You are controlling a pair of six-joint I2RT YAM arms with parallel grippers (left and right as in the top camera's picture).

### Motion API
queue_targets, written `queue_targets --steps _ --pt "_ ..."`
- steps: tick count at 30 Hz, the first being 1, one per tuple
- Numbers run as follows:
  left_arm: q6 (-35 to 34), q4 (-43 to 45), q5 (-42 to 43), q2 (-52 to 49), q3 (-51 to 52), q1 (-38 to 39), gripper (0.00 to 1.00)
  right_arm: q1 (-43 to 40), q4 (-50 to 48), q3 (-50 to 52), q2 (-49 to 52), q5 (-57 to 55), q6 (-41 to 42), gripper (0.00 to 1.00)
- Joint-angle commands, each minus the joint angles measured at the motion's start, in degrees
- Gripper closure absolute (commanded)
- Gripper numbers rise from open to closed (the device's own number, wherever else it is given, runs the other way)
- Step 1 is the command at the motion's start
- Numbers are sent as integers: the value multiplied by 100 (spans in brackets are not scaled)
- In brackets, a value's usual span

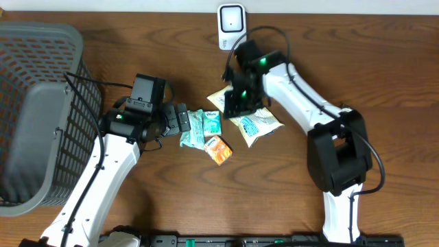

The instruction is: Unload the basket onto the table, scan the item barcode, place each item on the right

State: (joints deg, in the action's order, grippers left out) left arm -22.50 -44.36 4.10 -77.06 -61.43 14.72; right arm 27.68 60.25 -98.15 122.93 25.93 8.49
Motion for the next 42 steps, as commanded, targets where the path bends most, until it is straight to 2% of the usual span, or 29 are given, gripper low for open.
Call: queue_targets --steps 1,4,9,17,21,24,26,28,30,32,34,35,37,39,42 --pt "35 2 -94 -9 -63 -31 0 103 107 348 -68 -205 118 75" --pt "35 2 -94 -9 -63 -31 0 -46 601 450 -68 -986 223 77" --pt "35 2 -94 -9 -63 -31 0 -385 837 450 -70 -1292 221 78" --pt "35 2 -94 -9 -63 -31 0 -678 793 402 -81 -1491 -4 79" --pt "35 2 -94 -9 -63 -31 0 -675 922 125 -234 -1296 -267 86" --pt "35 2 -94 -9 -63 -31 0 -675 981 -177 -608 -1075 -345 85" --pt "35 2 -94 -9 -63 -31 0 -678 918 -317 -977 -1080 -341 81" --pt "35 2 -94 -9 -63 -31 0 -688 763 -319 -1207 -1134 -227 75" --pt "35 2 -94 -9 -63 -31 0 -721 619 -319 -1316 -1373 9 78" --pt "35 2 -94 -9 -63 -31 0 -765 581 -319 -1318 -1648 358 86" --pt "35 2 -94 -9 -63 -31 0 -833 660 -282 -1252 -1801 750 85" --pt "35 2 -94 -9 -63 -31 0 -868 697 -260 -1226 -1812 863 80" --pt "35 2 -94 -9 -63 -31 0 -1023 793 -120 -1115 -1808 1237 43" --pt "35 2 -94 -9 -63 -31 0 -1235 758 98 -1003 -1725 1401 21" --pt "35 2 -94 -9 -63 -31 0 -1482 654 372 -883 -1488 1390 5"
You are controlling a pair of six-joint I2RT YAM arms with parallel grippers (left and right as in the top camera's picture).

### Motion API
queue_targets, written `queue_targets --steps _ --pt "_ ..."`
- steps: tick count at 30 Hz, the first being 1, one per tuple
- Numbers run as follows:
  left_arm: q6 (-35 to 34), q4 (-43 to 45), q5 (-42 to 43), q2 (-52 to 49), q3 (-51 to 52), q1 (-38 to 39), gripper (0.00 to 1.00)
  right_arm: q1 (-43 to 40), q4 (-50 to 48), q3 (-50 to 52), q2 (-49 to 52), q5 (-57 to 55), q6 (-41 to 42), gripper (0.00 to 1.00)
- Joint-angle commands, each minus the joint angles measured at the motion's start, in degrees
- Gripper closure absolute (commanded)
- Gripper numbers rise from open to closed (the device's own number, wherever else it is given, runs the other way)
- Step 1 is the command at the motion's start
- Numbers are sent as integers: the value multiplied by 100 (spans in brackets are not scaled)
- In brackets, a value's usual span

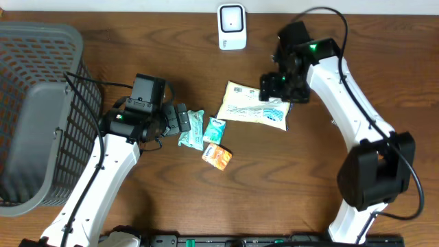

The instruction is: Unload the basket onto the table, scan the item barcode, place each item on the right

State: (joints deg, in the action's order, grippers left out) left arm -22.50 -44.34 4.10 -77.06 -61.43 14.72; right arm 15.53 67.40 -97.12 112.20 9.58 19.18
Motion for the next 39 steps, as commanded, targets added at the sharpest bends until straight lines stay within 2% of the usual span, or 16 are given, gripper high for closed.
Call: queue_targets --steps 1,6,10,15,22,24,26,27,28,29,30,33,39 --pt "35 0 -94 -9 -63 -31 0 -345 -127 385 203 203 306 1" --pt "35 0 -94 -9 -63 -31 0 -562 -824 992 225 597 289 1" --pt "35 0 -94 -9 -63 -31 0 -573 -1770 1499 227 1134 295 1" --pt "35 0 -94 -9 -63 -31 0 -553 -2743 2035 243 1351 719 1" --pt "35 0 -94 -9 -63 -31 0 -393 -3508 2218 527 1652 911 1" --pt "35 0 -94 -9 -63 -31 0 -341 -3606 2218 667 1672 975 4" --pt "35 0 -94 -9 -63 -31 0 -286 -3652 2218 861 1674 981 18" --pt "35 2 -94 -9 -63 -31 0 -271 -3652 2218 955 1672 999 36" --pt "35 0 -94 -9 -63 -31 0 -267 -3652 2218 1106 1698 997 61" --pt "35 0 -94 -9 -63 -31 0 -269 -3650 2218 1178 1718 997 75" --pt "35 0 -94 -9 -63 -31 0 -273 -3652 2218 1237 1764 997 83" --pt "35 0 -94 -9 -63 -31 0 -339 -3663 2218 1263 1891 957 98" --pt "35 2 -94 -9 -63 -31 0 -509 -3738 2212 1110 2245 446 99"
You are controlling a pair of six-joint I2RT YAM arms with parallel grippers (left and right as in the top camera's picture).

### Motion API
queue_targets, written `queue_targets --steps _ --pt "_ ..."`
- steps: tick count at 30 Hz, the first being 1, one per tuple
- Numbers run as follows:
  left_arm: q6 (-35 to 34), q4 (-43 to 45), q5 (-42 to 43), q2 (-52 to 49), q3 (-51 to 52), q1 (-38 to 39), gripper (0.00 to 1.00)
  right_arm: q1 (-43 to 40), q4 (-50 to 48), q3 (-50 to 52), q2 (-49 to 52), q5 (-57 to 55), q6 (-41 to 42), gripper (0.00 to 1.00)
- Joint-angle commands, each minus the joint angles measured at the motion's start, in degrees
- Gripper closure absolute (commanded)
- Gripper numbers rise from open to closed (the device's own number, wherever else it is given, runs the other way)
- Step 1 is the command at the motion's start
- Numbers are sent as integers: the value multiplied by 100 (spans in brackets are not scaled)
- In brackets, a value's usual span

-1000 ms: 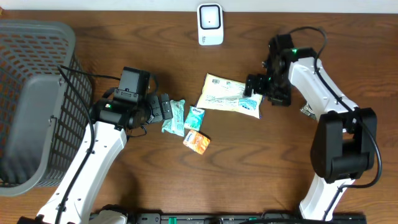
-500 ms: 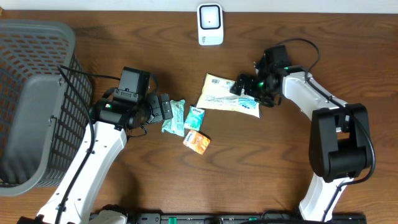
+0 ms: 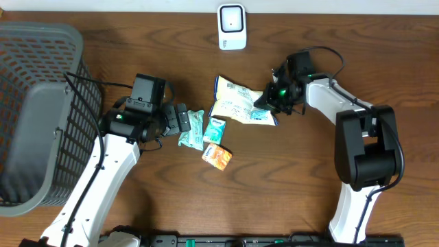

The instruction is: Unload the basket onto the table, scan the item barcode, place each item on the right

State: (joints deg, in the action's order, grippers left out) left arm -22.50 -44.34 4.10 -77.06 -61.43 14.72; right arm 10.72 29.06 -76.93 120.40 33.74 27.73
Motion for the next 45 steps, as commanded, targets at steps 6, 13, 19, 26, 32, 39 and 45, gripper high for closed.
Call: queue_targets --steps 6,13,19,26,32,39,45 --pt "35 0 -94 -9 -63 -31 0 -273 302 192 -402 719 -1635 99" --pt "35 0 -94 -9 -63 -31 0 -590 1005 192 -1456 859 -2463 99" --pt "35 2 -94 -9 -63 -31 0 -612 1303 199 -1377 282 -2612 99" --pt "35 0 -94 -9 -63 -31 0 -614 1331 199 -990 -223 -2450 99" --pt "31 13 -92 -9 -63 -31 0 -619 1362 199 -881 -527 -2389 62" --pt "-42 540 26 -11 -61 -28 1 -625 1445 153 -885 -468 -2369 47" --pt "-787 1803 1438 -227 63 164 92 -623 1451 153 -885 -468 -2352 47"
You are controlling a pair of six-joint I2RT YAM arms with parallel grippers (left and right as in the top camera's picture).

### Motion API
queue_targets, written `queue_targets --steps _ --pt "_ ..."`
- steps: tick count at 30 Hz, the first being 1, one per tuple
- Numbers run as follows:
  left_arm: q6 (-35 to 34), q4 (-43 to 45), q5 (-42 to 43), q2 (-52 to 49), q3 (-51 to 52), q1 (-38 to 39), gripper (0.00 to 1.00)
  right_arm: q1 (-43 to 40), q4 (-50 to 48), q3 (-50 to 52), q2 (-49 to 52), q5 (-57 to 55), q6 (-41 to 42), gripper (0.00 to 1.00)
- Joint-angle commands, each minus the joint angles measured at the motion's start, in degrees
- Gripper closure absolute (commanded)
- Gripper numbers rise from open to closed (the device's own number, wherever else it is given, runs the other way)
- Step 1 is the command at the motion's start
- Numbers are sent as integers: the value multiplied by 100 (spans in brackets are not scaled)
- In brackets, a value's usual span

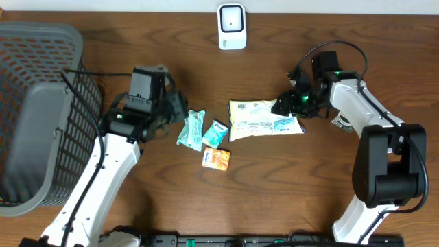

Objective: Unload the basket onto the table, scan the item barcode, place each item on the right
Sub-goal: 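Reach the left gripper to the pack's left end and grasp it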

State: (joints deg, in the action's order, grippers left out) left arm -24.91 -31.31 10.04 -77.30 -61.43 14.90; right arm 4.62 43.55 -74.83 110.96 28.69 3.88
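Observation:
A large white and yellow snack packet lies flat at mid-table, printed side up. My right gripper is at its upper right edge and appears shut on it. The white barcode scanner stands at the back edge, well behind the packet. My left gripper hovers just left of two teal packets; from above I cannot make out how its fingers stand. An orange packet lies in front of the teal ones.
A big grey mesh basket fills the left side of the table. Black cables run from the left arm toward the basket. The right arm's base stands at the front right.
The right gripper has moved right with the large packet, which now lies flat instead of tilted up. The left gripper has shifted slightly back and turned beside the teal packets.
The right gripper first stood over the large packet amid the small packets, below the scanner. Later it was farther right with the packet stretched out. Then the packet was tilted up near mid-table, and now it lies flat to the right of the small packets.

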Motion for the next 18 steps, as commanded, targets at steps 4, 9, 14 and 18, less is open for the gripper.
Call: queue_targets --steps 4,9,14,18 --pt "-894 1335 1246 -743 87 481 93 -13 11 -57 59 39 37 47" --pt "-1106 2234 1928 -1600 87 866 92 -13 15 -57 59 39 149 48" --pt "-1327 2658 1952 -2350 87 1158 93 -4 11 -57 59 42 186 48" --pt "-1443 2837 1956 -2680 87 1209 93 -2 15 -57 59 44 186 48"
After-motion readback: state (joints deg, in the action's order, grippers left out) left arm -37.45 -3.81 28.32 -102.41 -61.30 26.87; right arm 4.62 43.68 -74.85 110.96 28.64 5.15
